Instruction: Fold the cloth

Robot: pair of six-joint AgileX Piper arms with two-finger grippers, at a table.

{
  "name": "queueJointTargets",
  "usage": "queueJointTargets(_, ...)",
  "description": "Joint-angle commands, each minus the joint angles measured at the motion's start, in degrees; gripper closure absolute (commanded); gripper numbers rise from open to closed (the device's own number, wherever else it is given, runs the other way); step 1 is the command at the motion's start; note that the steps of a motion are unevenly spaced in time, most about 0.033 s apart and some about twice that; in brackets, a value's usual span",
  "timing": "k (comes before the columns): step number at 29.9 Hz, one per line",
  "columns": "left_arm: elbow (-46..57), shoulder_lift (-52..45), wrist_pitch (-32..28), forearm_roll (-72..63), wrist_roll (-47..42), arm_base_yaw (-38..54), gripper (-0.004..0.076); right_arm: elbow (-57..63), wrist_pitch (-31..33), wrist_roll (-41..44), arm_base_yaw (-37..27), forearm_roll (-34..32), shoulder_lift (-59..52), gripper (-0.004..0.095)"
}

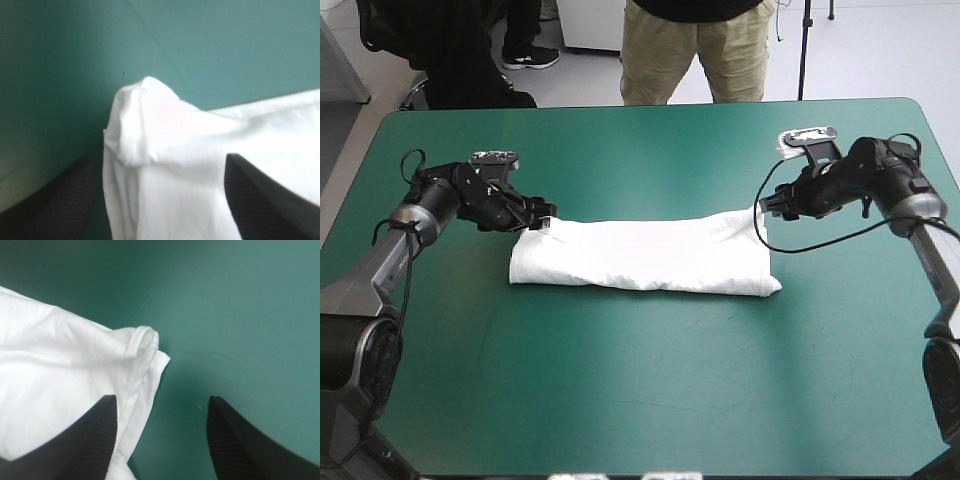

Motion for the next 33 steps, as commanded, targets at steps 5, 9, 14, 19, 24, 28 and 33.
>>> queueJointTargets(5, -1.9, -10.5, 3.5, -12.0, 8.9, -0.7, 0.02, -1.7, 3.0, 0.0, -0.7, -1.6, -12.9, 0.0399)
queueJointTargets(9, -1.9, -10.7, 5.3, -24.3, 16.7, -4.8, 0.0274, -1.7, 3.8, 0.5, -0.7, -3.8, -15.6, 0.0399)
queueJointTargets(14, -1.9, -7.1, 3.0, -26.4, 18.3, -11.9, 0.0625, -0.5, 4.9, 1.0, -1.4, -4.1, -15.8, 0.0401)
queueJointTargets(19, -1.9, -1.0, 0.1, -27.0, 20.5, -16.8, 0.0741, 4.4, 1.0, -1.4, -5.2, 2.0, -15.8, 0.0404)
queueJointTargets(24, -1.9, 4.7, -1.3, -27.4, 20.6, -18.0, 0.0741, 7.9, 0.1, -8.2, -9.9, 15.4, -14.5, 0.0404)
queueJointTargets(28, -1.9, 8.0, -0.8, -27.4, 20.6, -18.0, 0.0741, 8.4, 2.0, -11.4, -10.3, 20.7, -11.1, 0.0382)
queueJointTargets(33, -1.9, 10.1, 0.4, -29.2, 20.6, -18.2, 0.0741, 8.4, 3.8, -13.6, -10.2, 24.0, -6.1, 0.0314)
